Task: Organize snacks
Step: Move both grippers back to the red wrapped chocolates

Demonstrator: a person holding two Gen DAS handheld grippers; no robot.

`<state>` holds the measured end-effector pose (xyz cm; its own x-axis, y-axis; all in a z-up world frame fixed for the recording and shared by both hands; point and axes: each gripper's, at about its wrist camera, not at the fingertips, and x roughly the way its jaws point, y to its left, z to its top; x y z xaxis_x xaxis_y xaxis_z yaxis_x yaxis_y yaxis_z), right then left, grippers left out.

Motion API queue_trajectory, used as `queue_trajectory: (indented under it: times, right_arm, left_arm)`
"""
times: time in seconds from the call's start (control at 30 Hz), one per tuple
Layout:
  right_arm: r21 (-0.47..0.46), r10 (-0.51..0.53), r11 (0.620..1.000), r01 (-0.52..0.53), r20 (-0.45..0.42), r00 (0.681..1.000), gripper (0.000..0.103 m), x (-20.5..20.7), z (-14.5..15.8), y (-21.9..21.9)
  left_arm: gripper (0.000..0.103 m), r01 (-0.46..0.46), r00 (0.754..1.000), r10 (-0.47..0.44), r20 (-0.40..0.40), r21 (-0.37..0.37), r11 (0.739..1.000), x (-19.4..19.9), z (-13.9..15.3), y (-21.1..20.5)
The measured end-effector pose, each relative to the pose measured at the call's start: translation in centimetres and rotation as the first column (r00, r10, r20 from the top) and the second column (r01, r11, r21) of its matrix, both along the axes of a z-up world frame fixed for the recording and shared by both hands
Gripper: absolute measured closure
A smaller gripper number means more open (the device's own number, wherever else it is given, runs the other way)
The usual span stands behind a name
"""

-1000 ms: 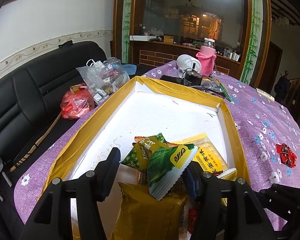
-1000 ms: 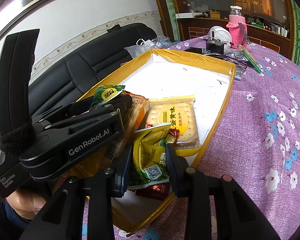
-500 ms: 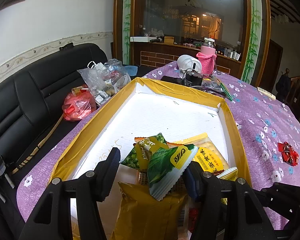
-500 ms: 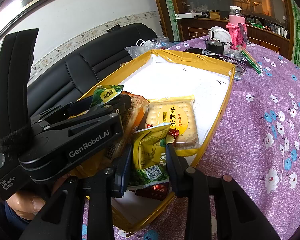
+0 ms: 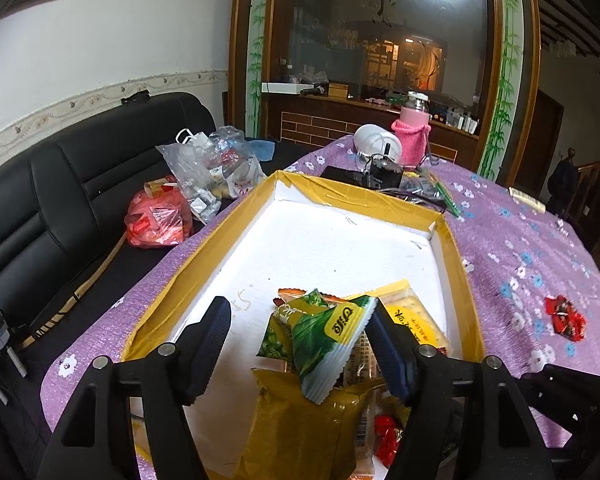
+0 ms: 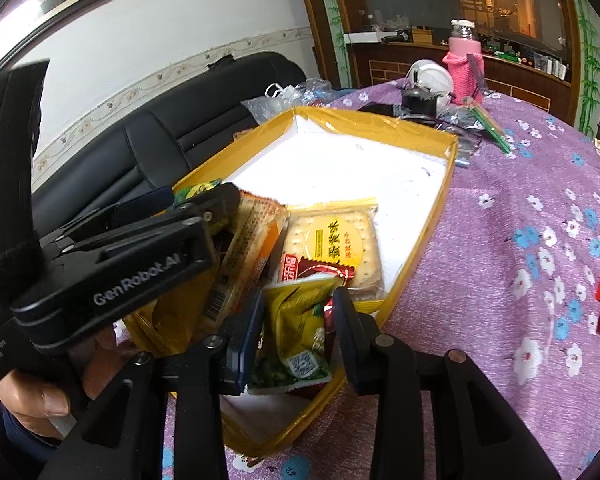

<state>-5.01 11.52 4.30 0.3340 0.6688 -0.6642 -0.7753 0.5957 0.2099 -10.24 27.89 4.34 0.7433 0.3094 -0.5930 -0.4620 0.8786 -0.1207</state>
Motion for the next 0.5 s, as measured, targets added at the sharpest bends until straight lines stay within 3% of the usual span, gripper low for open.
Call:
queue_trajectory:
  times: [0.1, 0.27, 0.5]
  right_arm:
    - [0.032, -0.024, 0.999, 0.024, 0.001, 1.0, 0.063, 0.1, 1.1, -1.2]
    - [0.103, -0.074, 0.992, 0.076, -0.021, 0.997, 0.063, 1.0, 3.2, -4.3]
    - [0.158, -0.227, 0.96, 0.23, -0.035, 0.973, 0.063, 5.2, 5.6, -11.6]
  left_arm:
    - [0.03, -0.003, 1.0, 0.004, 0.013, -0.023, 1.0, -0.4, 0.8, 0.4]
    - [0.03, -0.014, 0.999, 0.014, 0.037, 0.004, 1.0, -1.2, 2.4, 0.0]
    - [0.03, 0.063, 0.997, -0.064, 0.044, 0.026, 0.998, -0.2, 4.4, -3.5]
